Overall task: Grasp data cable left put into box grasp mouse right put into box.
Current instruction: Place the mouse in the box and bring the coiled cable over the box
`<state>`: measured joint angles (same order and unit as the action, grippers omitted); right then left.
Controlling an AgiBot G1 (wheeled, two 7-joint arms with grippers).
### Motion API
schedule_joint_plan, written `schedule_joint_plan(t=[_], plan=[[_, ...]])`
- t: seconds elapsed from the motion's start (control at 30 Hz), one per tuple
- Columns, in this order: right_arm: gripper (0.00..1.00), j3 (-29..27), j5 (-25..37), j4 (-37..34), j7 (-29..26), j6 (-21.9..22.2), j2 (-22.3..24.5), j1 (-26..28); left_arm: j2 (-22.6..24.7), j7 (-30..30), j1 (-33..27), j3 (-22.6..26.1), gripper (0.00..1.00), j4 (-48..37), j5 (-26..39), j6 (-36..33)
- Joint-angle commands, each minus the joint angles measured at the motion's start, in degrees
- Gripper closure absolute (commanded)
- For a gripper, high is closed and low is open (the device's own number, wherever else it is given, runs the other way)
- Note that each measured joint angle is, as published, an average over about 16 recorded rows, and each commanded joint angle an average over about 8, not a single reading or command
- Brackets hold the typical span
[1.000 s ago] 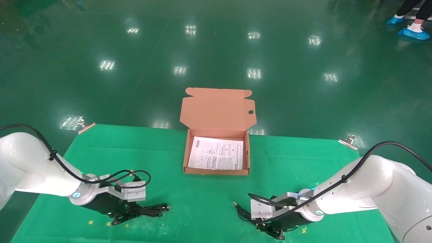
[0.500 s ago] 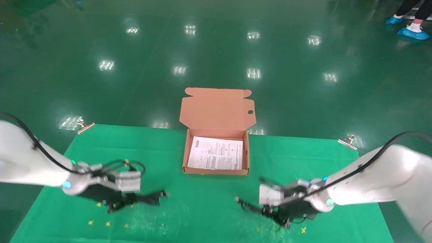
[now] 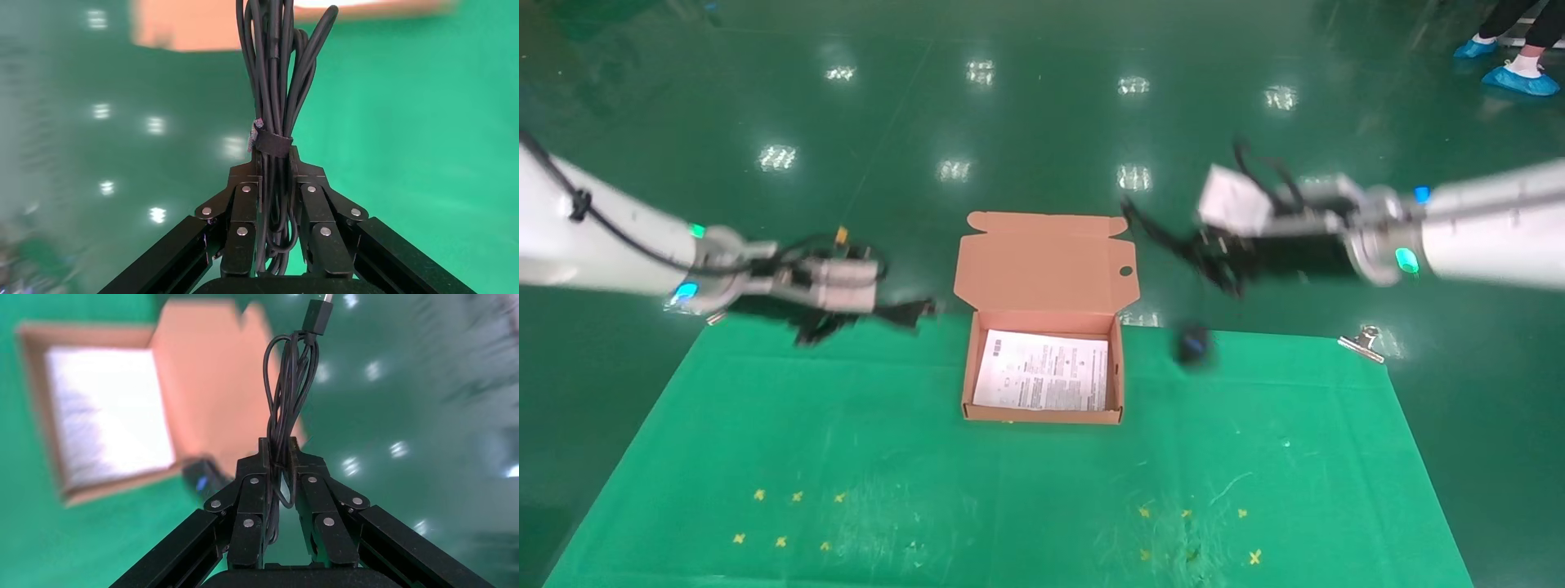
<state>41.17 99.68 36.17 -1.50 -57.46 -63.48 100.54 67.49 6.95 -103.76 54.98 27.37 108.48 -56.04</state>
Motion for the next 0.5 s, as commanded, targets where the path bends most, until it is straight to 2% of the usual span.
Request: schedule_joint_plan(t=[0.03, 0.27, 0.5], plan=[[1.00, -0.62, -0.35, 0.33, 0.63, 1.19, -1.09, 1.92, 0.42, -2.30, -0.76, -0.16, 1.00, 1.82, 0.83, 2.44], [1.00, -2.16, -2.55, -5.88, 6.36, 4.77, -8.87, 7.85, 2.35, -4.15, -3.54, -0.91, 1.00, 2.48, 1.93, 7.46], [1.00, -2.79, -3.58, -10.31, 10.27, 6.24, -12.44, 10.79, 2.73, -4.33, -5.06, -1.32, 1.00, 1.86, 2.08, 9.03]])
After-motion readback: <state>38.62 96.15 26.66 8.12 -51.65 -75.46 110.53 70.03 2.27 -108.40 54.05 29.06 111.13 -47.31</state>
